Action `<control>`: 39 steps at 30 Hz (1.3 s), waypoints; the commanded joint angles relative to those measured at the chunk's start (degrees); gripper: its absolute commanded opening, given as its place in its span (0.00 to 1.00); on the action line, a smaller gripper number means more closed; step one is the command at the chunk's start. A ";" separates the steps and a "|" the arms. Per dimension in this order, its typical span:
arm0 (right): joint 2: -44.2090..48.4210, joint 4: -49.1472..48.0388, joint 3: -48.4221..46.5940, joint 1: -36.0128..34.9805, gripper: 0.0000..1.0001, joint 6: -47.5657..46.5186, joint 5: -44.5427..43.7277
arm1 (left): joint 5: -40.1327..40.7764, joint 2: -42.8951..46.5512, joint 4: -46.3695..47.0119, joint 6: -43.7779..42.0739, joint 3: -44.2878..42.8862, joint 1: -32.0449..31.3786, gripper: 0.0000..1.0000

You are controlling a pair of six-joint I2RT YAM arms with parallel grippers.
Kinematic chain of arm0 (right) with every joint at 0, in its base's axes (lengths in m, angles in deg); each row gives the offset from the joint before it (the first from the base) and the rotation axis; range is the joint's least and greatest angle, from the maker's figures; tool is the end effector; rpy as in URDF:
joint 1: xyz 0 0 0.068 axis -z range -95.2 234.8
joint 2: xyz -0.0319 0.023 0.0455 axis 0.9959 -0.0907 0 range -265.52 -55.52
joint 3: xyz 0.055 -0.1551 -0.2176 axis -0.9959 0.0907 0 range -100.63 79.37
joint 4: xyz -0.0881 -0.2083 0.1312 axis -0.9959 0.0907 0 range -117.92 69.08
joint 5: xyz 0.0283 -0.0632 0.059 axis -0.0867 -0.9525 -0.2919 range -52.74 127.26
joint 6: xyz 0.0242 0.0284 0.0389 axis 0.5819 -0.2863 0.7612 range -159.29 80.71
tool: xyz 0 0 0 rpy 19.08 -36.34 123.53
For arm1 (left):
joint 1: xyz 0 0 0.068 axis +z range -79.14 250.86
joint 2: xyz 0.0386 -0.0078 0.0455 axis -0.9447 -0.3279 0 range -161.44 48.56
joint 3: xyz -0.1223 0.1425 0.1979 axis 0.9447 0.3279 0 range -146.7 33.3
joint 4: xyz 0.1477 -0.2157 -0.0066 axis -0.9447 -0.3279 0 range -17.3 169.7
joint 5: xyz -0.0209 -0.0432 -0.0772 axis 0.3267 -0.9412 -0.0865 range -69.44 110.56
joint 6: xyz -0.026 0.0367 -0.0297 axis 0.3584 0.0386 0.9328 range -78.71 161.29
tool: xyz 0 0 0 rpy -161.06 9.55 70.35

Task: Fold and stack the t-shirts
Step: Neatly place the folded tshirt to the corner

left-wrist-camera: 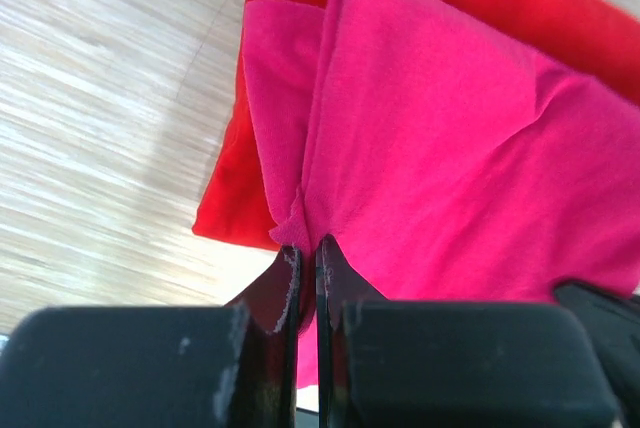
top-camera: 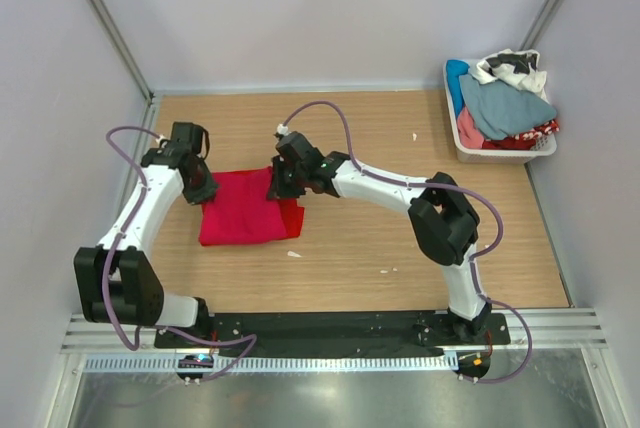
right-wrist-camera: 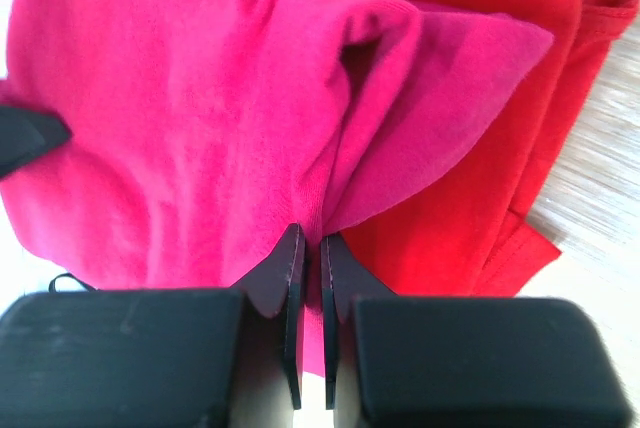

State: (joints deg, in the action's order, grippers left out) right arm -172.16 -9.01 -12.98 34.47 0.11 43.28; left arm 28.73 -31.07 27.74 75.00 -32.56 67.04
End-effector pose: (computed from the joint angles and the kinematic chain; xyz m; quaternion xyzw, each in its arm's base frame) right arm 0.2948 0.3612 0.2285 -0.1080 0.9103 0.3140 0.2471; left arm 0.2695 -0.0129 0.2736 -0.2660 0.9383 -0.0015 0.2209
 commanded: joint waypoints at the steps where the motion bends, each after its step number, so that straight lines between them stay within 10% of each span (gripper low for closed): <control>1: 0.18 -2.31 -1.16 -0.12 0.02 1.12 -2.24 | 0.80 -0.16 -0.68 -1.90 0.91 0.39 0.00; 7: 0.27 -0.90 0.86 0.05 0.08 2.18 -5.49 | 2.03 -5.52 -2.53 -1.37 1.62 0.30 0.06; 9: 0.18 -1.42 1.65 0.05 0.21 2.44 -5.23 | 3.61 -6.76 -3.49 -0.93 1.27 0.30 0.18; 11: 0.53 -2.39 3.67 0.05 0.40 2.96 -4.71 | 3.35 -7.64 -3.76 -0.76 1.18 0.30 0.51; 17: 1.15 -8.63 7.19 0.93 0.65 4.37 -2.16 | 3.35 -5.44 -2.35 -0.14 0.30 0.47 0.74; 31: -2.09 -13.47 5.26 3.57 0.70 6.04 3.21 | 1.77 -10.79 4.15 4.25 0.03 1.18 0.66; 39: -5.26 -12.33 1.14 3.74 0.53 4.90 5.05 | 2.82 -10.37 7.22 5.05 1.97 1.18 0.36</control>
State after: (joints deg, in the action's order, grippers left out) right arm -177.19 -19.89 -7.96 38.17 5.51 46.69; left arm 30.21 -43.42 32.06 79.28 -30.93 67.68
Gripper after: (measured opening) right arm 0.565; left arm 0.385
